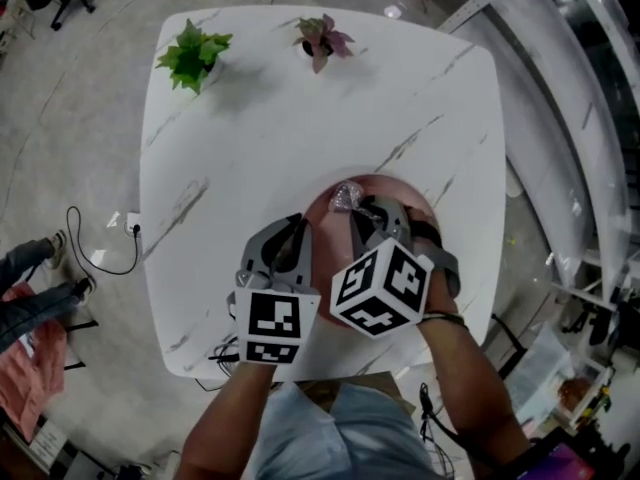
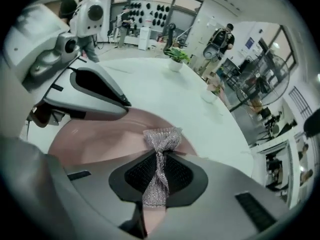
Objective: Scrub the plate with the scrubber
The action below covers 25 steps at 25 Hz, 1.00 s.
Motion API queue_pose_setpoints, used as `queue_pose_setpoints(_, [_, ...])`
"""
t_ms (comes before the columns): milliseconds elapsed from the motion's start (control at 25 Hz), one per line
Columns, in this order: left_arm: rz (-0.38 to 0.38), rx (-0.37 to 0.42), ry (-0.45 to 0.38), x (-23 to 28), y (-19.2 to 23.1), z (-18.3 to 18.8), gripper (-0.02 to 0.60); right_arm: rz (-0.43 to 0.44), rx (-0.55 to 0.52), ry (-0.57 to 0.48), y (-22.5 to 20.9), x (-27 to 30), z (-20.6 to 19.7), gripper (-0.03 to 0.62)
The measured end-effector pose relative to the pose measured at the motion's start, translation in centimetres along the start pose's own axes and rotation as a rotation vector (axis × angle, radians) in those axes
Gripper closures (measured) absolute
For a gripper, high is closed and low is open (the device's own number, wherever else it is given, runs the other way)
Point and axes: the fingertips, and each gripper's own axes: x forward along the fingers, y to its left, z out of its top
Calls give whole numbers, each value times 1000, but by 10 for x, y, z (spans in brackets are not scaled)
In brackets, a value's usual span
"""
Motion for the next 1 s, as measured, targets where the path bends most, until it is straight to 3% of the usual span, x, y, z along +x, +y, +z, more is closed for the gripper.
queue_pose_setpoints(480, [-30,-93,22,2,6,3,566,32,-445,-72,62,-9,23,534])
queue_pose_setpoints(1000, [-21,-125,38,3,9,2,568,155,-557,-191,116,-34,14,539])
